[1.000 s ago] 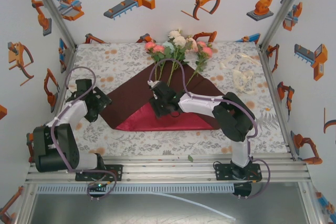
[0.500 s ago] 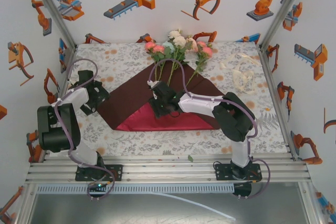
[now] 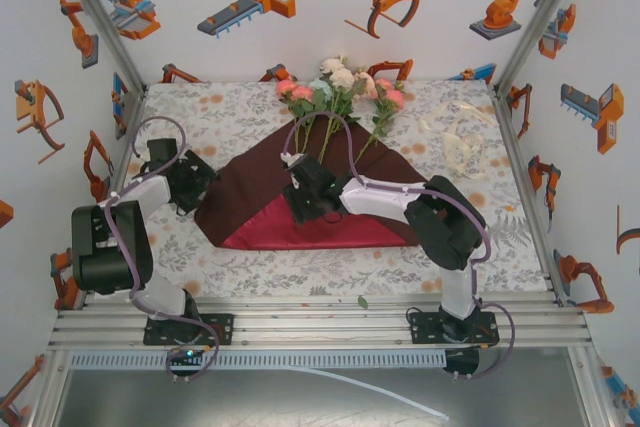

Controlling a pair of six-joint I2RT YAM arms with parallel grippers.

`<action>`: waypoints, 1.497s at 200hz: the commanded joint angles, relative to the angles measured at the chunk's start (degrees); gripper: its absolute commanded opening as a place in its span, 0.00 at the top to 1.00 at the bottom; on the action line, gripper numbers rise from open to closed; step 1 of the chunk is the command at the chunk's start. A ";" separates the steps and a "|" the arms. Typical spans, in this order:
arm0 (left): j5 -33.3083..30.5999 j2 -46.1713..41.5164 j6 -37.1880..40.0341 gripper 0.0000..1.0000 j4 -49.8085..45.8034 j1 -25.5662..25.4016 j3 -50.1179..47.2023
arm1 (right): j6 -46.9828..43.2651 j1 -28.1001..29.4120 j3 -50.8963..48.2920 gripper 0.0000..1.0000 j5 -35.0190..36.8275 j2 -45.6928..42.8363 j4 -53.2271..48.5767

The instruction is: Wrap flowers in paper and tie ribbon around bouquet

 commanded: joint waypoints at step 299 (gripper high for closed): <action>-1.04 -18.18 3.34 1.00 -28.10 -3.21 3.07 | -4.06 8.07 -0.34 0.53 -5.74 -3.07 -5.43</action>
